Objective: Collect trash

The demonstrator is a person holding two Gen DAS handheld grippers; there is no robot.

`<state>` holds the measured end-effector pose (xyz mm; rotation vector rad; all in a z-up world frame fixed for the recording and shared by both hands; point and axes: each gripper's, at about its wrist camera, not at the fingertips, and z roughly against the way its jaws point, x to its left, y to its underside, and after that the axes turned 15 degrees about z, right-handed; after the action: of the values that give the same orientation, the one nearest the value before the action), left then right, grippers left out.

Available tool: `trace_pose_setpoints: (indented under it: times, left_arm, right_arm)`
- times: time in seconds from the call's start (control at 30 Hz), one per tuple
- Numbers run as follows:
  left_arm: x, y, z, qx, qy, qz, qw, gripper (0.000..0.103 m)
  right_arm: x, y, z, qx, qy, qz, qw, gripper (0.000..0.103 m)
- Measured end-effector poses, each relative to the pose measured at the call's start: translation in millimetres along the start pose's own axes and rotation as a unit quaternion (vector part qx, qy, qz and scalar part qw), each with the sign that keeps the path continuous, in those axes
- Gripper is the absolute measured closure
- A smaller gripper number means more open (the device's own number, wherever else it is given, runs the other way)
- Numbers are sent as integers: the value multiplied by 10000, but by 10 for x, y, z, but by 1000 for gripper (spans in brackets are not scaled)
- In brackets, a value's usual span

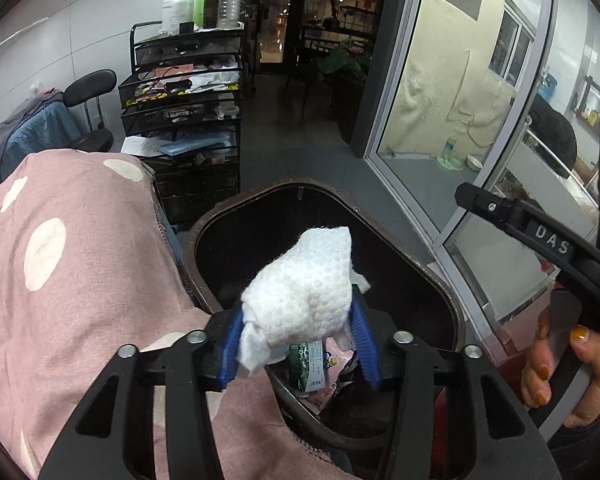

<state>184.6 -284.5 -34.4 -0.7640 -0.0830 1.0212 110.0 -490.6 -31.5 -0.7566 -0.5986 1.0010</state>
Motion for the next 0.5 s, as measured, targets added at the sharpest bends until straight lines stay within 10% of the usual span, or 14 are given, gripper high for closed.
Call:
trace_pose_setpoints:
  times: [0.13, 0.5]
  left_arm:
    - [-83, 28, -18, -68, -135, -271, 9995, 19]
    - [-20, 30, 104, -293, -92, -63, 9995, 5]
  right_arm:
    - [-29, 7, -3, -7, 1, -35, 10000, 19]
    - [-63, 27, 4, -7, 72, -22, 10000, 15]
